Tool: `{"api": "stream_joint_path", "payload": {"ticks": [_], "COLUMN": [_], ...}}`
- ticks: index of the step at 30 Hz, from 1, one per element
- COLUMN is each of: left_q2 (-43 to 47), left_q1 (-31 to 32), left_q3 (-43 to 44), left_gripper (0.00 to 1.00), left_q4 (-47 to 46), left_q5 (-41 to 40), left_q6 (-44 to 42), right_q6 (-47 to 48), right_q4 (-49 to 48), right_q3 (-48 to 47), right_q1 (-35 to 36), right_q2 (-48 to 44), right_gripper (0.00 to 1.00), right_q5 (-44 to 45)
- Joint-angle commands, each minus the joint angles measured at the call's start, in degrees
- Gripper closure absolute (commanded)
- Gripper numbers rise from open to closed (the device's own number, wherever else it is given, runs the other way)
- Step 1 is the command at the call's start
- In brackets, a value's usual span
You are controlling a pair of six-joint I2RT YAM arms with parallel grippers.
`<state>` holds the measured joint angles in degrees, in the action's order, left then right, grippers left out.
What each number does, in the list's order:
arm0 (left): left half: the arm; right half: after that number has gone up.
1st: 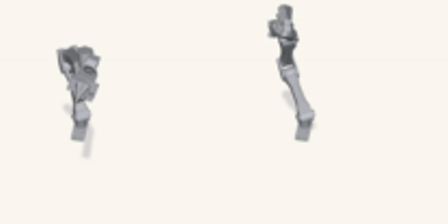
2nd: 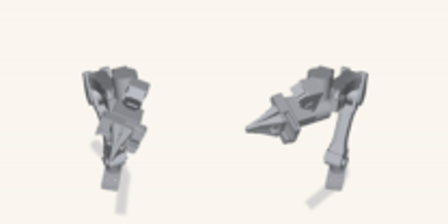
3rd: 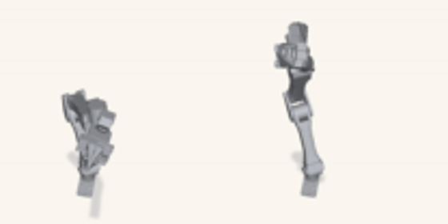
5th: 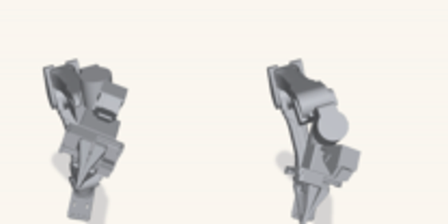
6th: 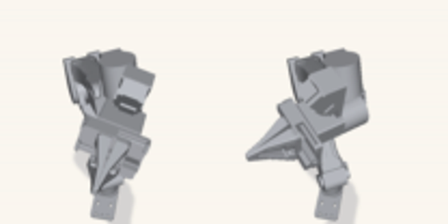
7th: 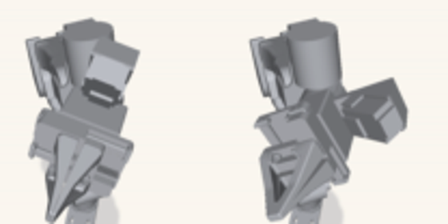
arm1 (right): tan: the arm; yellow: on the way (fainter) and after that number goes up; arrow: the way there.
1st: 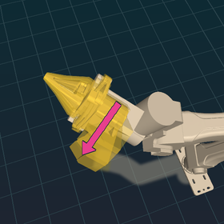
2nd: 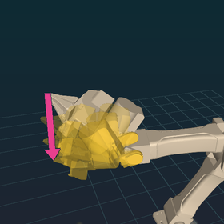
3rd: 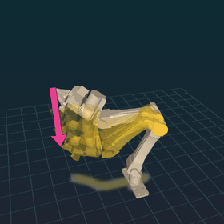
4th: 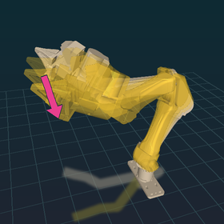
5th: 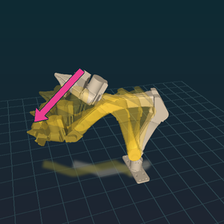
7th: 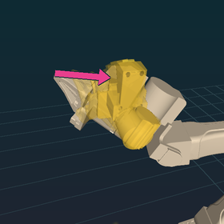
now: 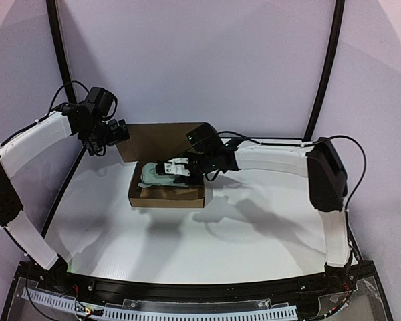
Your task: Fold the paper box
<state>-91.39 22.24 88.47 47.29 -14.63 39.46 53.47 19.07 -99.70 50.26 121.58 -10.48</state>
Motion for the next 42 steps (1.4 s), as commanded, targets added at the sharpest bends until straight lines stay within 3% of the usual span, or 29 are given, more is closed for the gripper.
{"api": "stream_joint_path", "payload": {"ticks": [1, 5, 8, 10, 15, 21, 28, 32, 35, 37, 42], "left_q2": [0.5, 0.4, 0.4, 0.5, 2.8, 11.2, 26.4, 37.1, 43.2, 44.9, 38.2], "left_q1": [-0.1, -0.1, -0.1, -0.1, -0.1, -0.1, -0.1, -0.1, 0.0, -0.1, -0.1], "left_q3": [1.2, 0.8, 0.7, 0.6, -2.2, -11.1, -24.5, -27.8, -28.4, -28.3, -26.0], "left_gripper": [0.0, 0.0, 0.0, 0.0, 0.0, 0.0, 0.0, 0.0, 0.0, 0.0, 0.0], "left_q4": [2.0, 1.6, 1.3, 1.3, 0.1, -5.2, -8.8, -6.4, -3.2, 1.2, 8.0], "left_q5": [-0.9, -0.4, 0.2, 0.5, 2.2, 7.2, 13.2, 11.9, 7.9, -0.7, -15.6], "left_q6": [0.0, -0.2, -0.9, -1.2, -3.6, -9.7, -11.0, -7.5, -5.2, -2.6, 0.6], "right_q6": [0.3, -0.7, -2.2, -3.1, -6.7, -10.5, -15.9, -16.3, -16.3, -15.8, -18.2], "right_q4": [-4.4, -3.3, -3.0, -3.2, -7.2, -9.4, -4.0, -4.1, -7.4, -11.0, -20.7], "right_q3": [-4.9, -6.6, -6.6, -5.9, -1.5, 9.5, 21.5, 31.9, 38.0, 43.7, 52.7], "right_q1": [0.1, 0.1, 0.2, 0.2, 0.3, 0.5, 0.5, 0.5, 0.4, -0.1, -7.1], "right_q2": [3.3, 6.2, 6.8, 6.3, 0.6, -11.9, -27.5, -38.2, -43.5, -46.9, -48.2], "right_gripper": [0.68, 0.6, 0.39, 0.33, 0.19, 0.02, 0.02, 0.02, 0.02, 0.02, 0.02], "right_q5": [4.8, 6.7, 7.2, 7.2, 6.6, -4.8, -15.0, -13.0, -5.3, 0.0, 1.7]}}
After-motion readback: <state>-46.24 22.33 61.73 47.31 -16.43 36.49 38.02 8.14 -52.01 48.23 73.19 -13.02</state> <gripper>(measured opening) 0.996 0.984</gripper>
